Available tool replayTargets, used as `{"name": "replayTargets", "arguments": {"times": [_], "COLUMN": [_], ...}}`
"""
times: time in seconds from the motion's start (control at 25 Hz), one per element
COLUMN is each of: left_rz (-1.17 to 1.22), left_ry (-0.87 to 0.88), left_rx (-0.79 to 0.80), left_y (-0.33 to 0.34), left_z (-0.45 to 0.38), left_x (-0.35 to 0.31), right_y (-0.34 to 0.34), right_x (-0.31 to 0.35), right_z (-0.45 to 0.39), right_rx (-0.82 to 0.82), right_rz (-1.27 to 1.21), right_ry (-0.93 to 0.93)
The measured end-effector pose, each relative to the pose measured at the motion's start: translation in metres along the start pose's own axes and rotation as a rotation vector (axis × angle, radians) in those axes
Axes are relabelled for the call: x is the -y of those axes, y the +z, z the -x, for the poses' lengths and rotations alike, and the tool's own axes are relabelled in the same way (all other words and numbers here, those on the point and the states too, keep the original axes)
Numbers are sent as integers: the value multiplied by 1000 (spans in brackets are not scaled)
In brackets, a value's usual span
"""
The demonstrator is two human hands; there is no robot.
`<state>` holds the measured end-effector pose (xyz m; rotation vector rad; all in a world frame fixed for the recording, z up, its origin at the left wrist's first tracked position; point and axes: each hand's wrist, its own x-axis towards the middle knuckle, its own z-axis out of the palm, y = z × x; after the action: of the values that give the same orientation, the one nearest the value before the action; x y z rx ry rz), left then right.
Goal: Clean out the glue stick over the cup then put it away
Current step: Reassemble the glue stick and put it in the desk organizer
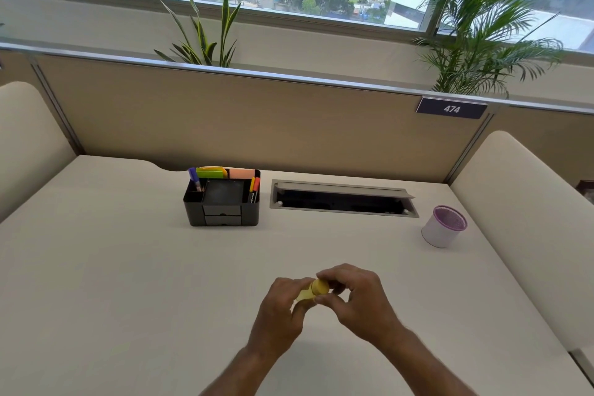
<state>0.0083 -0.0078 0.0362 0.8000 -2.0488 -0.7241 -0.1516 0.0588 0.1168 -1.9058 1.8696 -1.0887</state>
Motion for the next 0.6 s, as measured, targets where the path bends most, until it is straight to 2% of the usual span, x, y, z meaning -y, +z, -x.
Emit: {"name": "replayTargets", "arguments": {"times": [0.6], "left_rz": [-4], "left_ry": [-80], "left_rx": [-92], "left_y": [0], "left_z": [-7], "left_x": [-4], "right_y": [-1], "right_x": [1], "right_z": [2], "right_rx": [-33], "right_rz": [-6], "right_ry": [40]}}
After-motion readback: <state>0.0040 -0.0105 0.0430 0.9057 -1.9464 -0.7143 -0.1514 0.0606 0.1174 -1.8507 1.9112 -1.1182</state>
